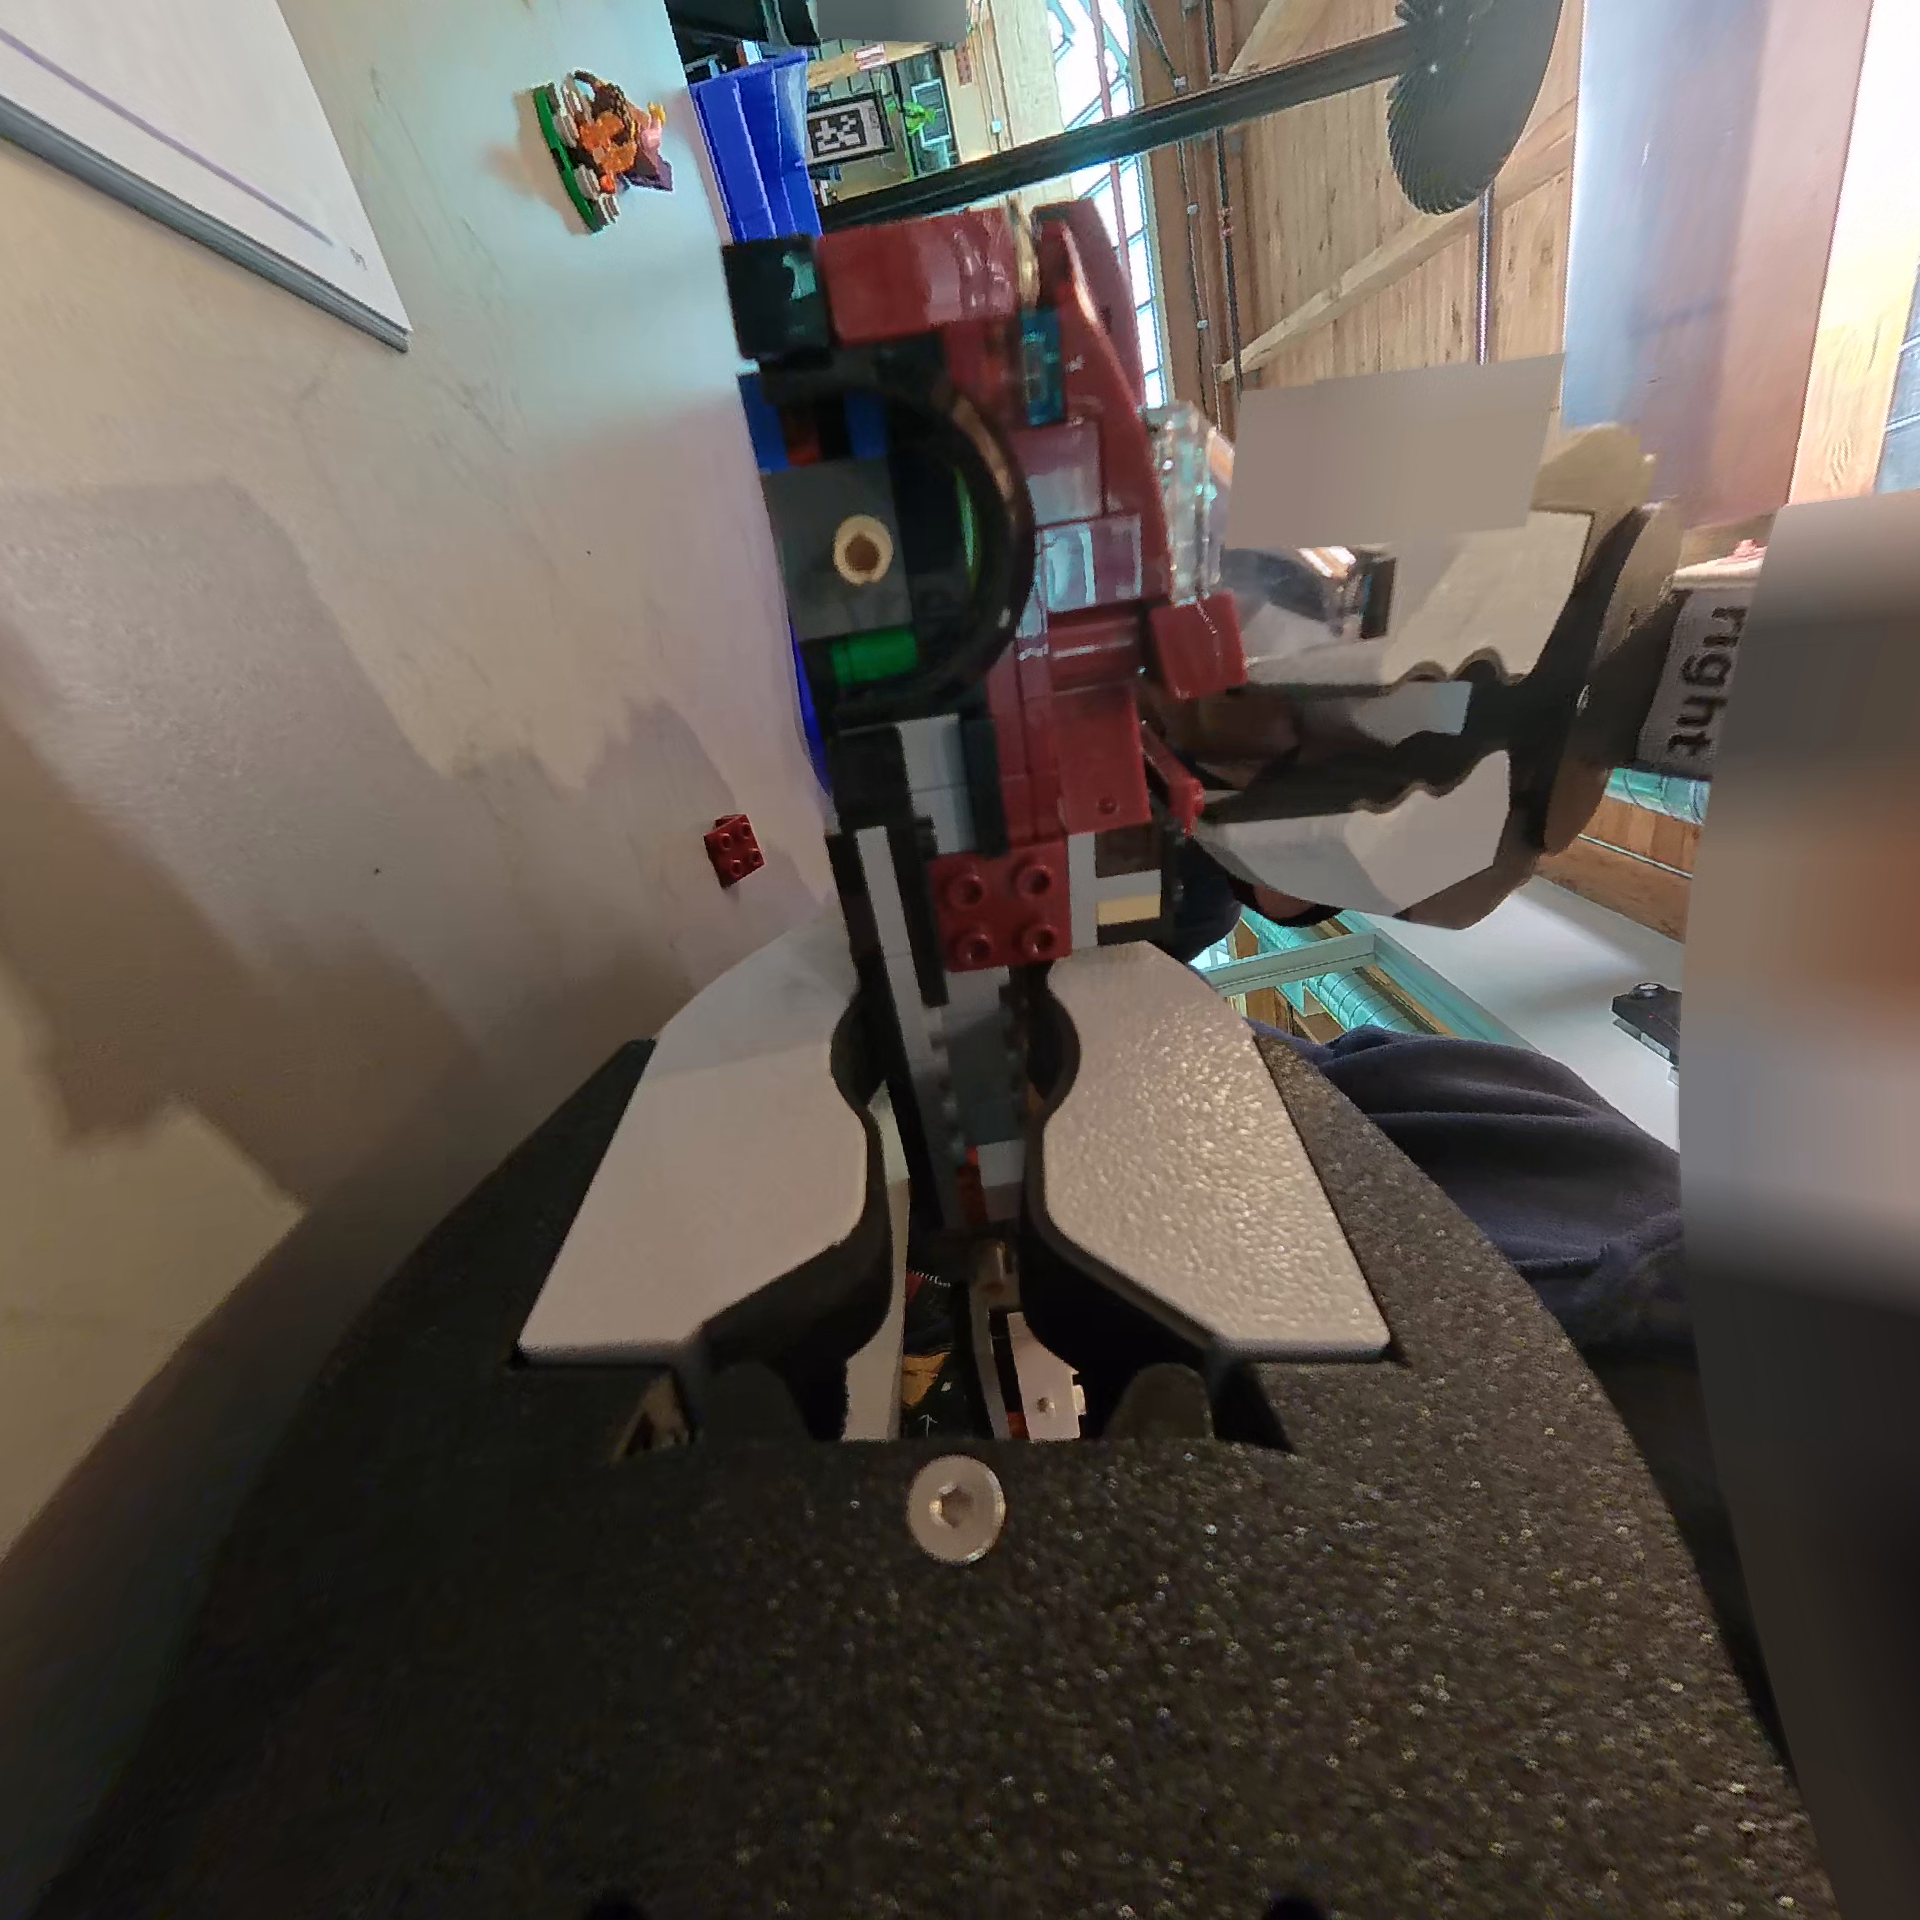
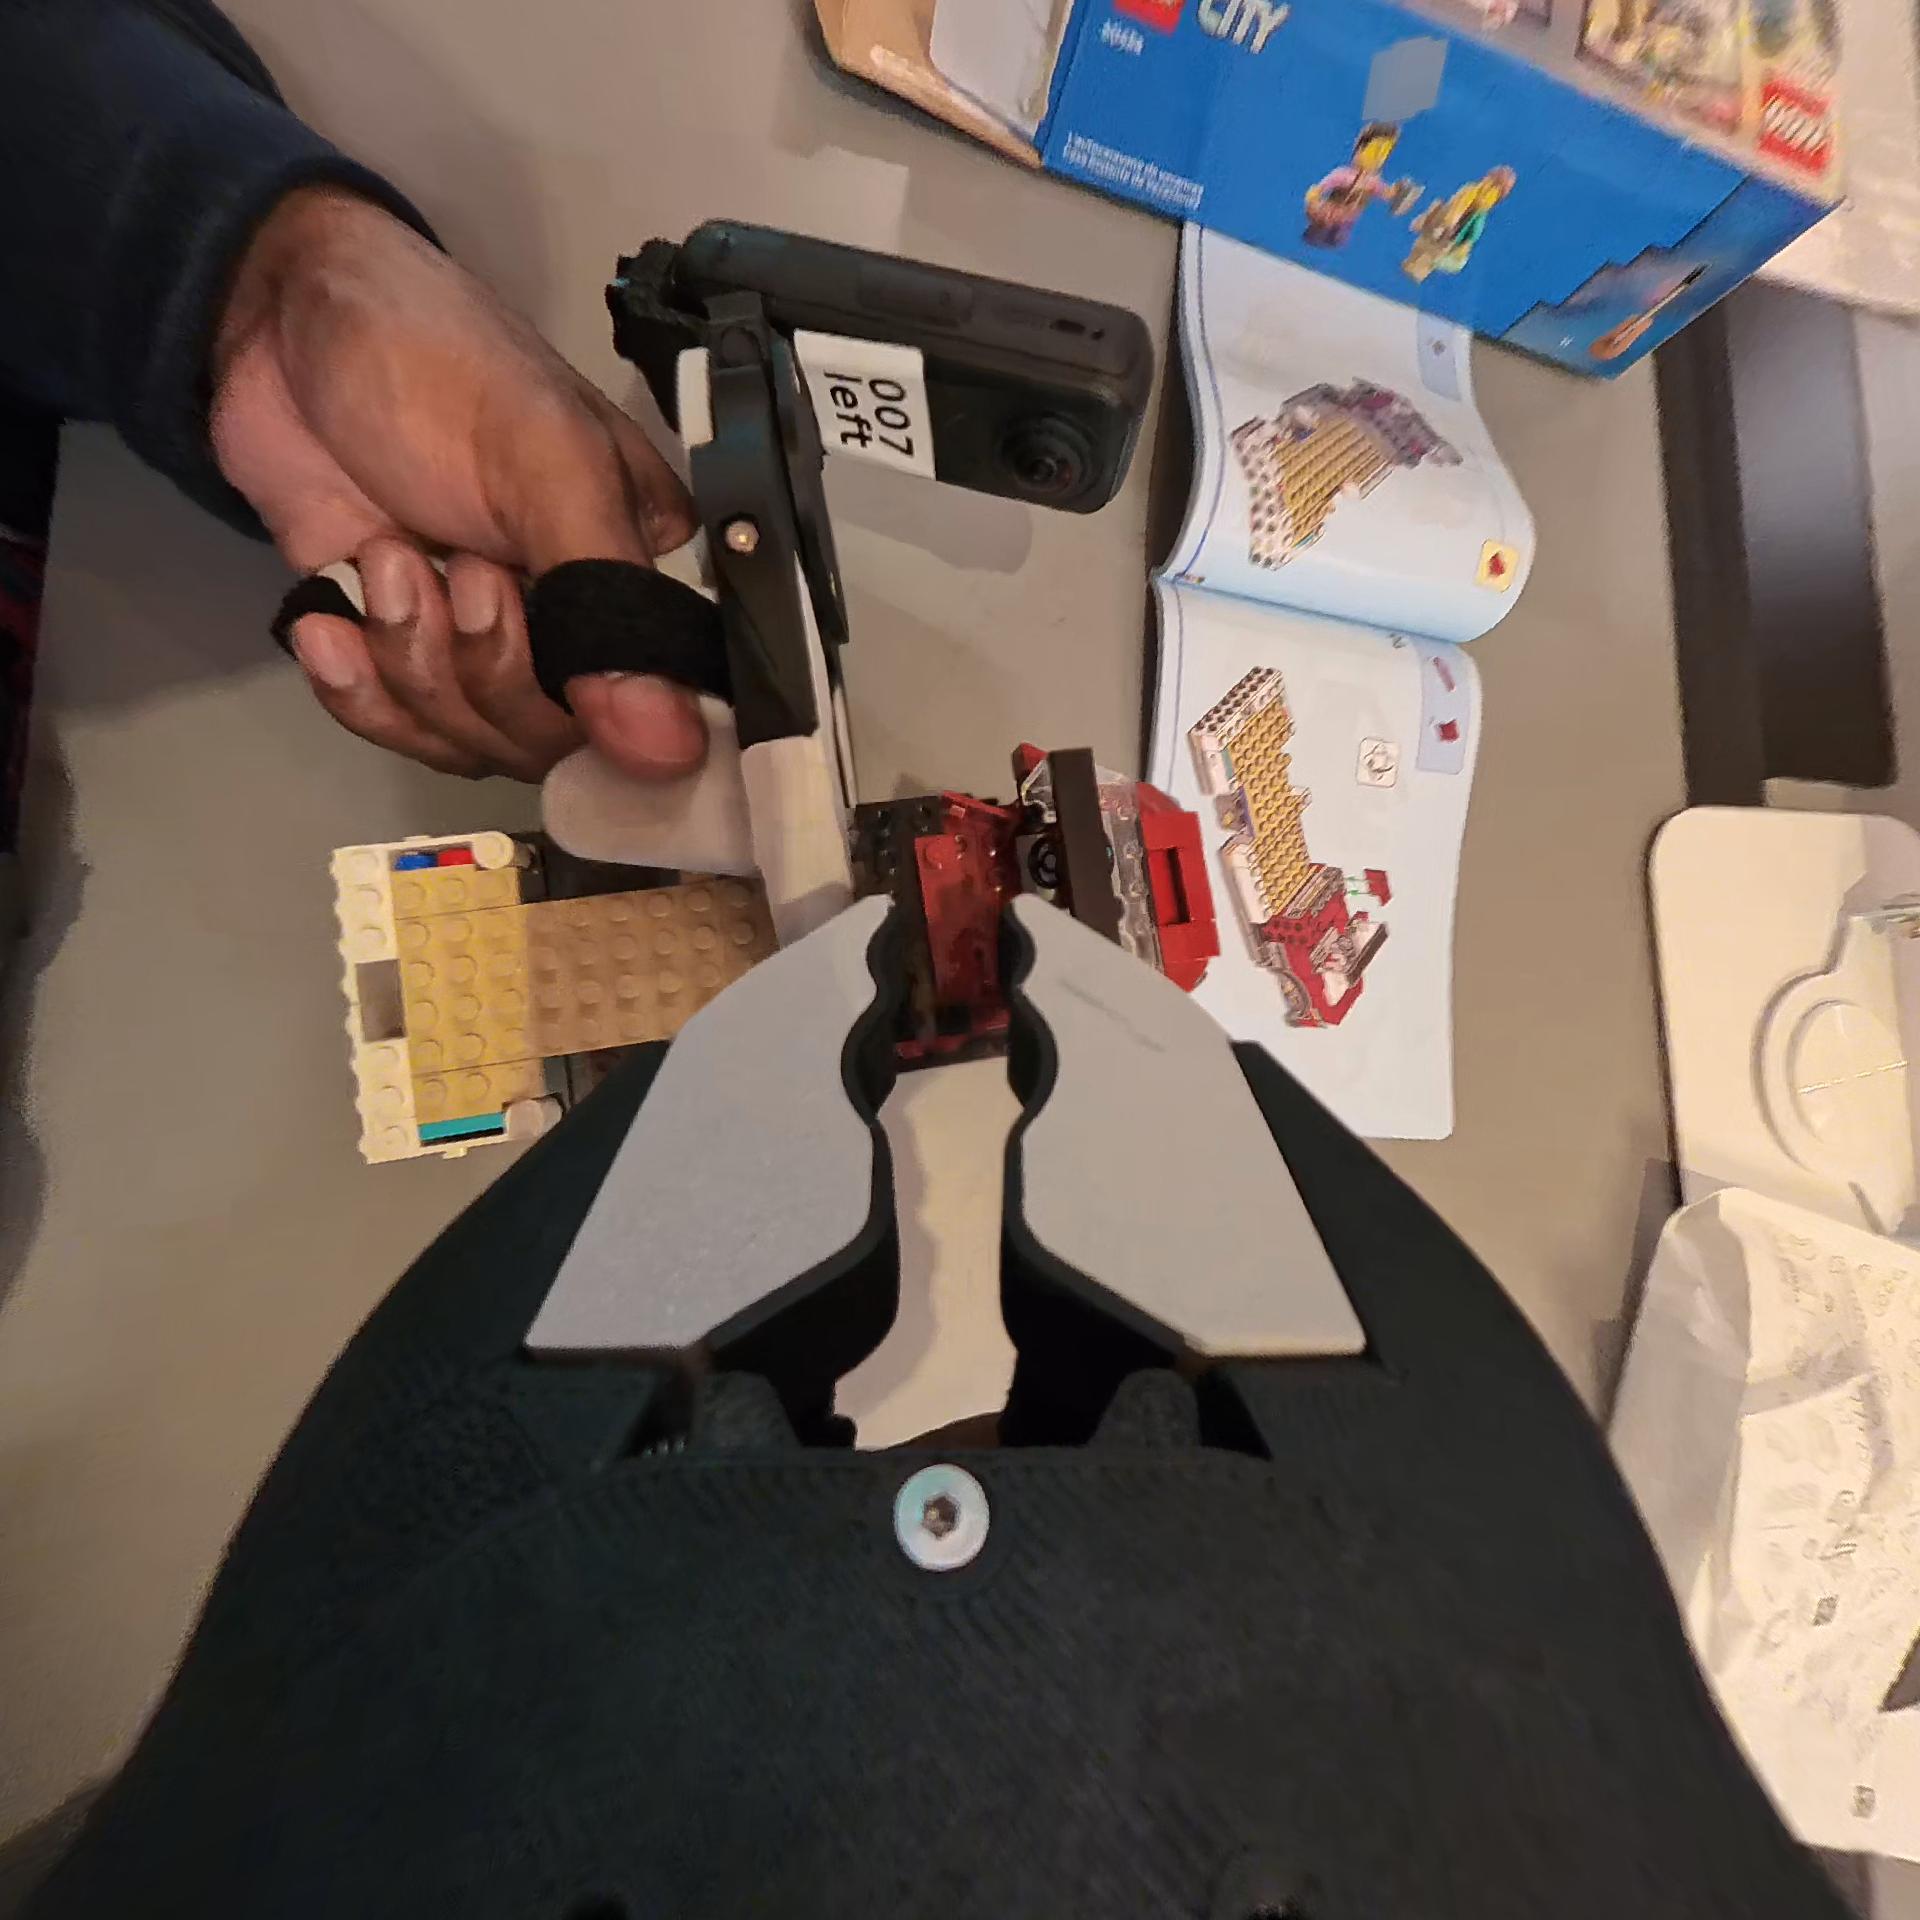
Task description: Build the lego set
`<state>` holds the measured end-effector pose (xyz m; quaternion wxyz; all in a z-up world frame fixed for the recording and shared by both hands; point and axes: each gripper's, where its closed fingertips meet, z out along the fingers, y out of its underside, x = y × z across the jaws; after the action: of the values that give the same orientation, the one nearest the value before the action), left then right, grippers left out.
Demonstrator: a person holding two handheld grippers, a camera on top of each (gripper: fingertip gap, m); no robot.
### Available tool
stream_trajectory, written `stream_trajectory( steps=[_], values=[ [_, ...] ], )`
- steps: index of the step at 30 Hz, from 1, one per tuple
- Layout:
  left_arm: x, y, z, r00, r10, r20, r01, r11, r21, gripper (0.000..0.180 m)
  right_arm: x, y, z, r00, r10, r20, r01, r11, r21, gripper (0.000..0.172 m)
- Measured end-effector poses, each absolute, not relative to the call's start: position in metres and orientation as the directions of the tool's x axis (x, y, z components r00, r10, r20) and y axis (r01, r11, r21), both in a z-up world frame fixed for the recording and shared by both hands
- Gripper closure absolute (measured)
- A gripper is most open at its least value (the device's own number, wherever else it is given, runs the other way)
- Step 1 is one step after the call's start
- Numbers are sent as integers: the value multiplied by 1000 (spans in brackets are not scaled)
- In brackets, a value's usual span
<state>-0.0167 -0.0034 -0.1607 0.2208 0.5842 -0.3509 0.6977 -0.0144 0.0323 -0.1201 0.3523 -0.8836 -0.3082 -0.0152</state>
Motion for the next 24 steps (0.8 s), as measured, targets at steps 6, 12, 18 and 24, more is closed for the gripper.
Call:
stream_trajectory(
  steps=[6,12,18,24],
  values=[
    [-15,0,-160,-219,-101,970,-702,-674,-229,157,-21,17,-121,716,524,461,691,-435,-578,140],
    [-14,-1,-161,-220,-123,968,-699,-672,-244,157,-21,25,-126,687,497,530,725,-419,-547,135],
    [-14,1,-162,-218,-146,965,-689,-678,-258,157,-28,33,-127,704,497,508,706,-417,-572,144],
    [-14,-1,-162,-221,-173,960,-688,-669,-280,157,-29,32,-127,758,503,416,640,-447,-625,138]
  ],
)
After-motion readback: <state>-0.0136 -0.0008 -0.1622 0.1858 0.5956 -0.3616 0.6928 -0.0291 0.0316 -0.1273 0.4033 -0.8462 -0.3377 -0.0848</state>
